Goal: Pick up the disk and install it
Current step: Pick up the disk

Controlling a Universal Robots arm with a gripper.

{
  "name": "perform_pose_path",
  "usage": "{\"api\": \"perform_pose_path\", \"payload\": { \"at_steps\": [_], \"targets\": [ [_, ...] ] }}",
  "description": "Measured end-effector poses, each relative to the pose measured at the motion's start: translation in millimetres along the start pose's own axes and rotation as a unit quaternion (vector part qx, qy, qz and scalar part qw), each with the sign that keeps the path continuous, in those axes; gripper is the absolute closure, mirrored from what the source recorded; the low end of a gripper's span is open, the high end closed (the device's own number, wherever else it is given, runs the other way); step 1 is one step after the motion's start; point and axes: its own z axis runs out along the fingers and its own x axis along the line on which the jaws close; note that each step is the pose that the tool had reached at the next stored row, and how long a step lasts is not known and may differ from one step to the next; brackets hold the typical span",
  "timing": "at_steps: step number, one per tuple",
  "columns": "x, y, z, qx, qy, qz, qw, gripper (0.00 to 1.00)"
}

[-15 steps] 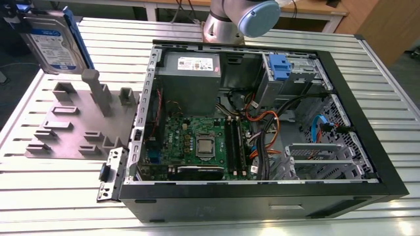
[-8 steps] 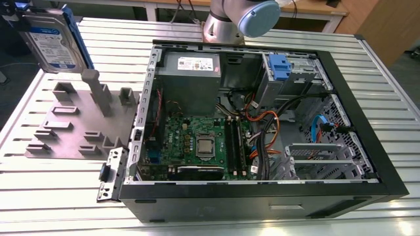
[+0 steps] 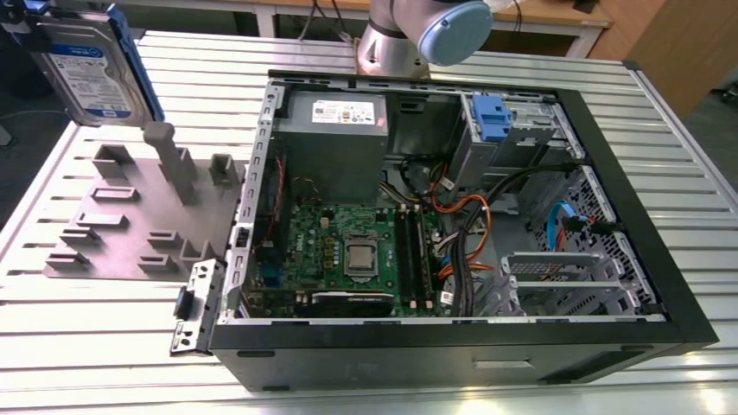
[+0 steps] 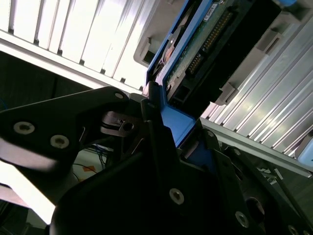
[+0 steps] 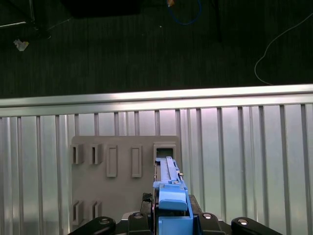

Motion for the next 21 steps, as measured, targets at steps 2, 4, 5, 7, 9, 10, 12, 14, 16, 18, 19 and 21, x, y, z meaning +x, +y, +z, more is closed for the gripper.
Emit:
{"api": "perform_pose_path", "payload": {
  "at_steps": [2, 4, 5, 7, 9, 10, 12, 14, 16, 18, 19, 21],
  "targets": [
    [0.0, 0.0, -1.0, 0.0, 0.0, 0.0, 1.0, 0.64],
    [0.1, 0.0, -1.9, 0.0001, 0.0, 0.0, 1.0, 0.64],
    [0.1, 0.0, -2.4, 0.0001, -0.0001, 0.0, 1.0, 0.64],
    [0.1, 0.0, -2.7, 0.0001, 0.0, 0.0, 1.0, 0.64],
    [0.1, 0.0, -2.9, 0.0, 0.0, 0.0, 1.0, 0.64],
    [0.1, 0.0, -3.0, 0.0, 0.0, 0.0, 1.0, 0.64],
    [0.1, 0.0, -3.2, 0.0, 0.0, 0.0, 1.0, 0.64],
    [0.1, 0.0, -3.7, -0.0001, 0.0, 0.0, 1.0, 0.64],
    [0.1, 0.0, -4.4, 0.0, 0.0, 0.0, 1.0, 0.64],
    [0.2, 0.0, -5.3, 0.0, 0.0, 0.0, 1.0, 0.64],
    [0.2, 0.0, -5.8, 0.0, 0.0, 0.0, 1.0, 0.64],
    [0.2, 0.0, -6.8, 0.0001, 0.0, 0.0, 1.0, 0.64]
  ]
}}
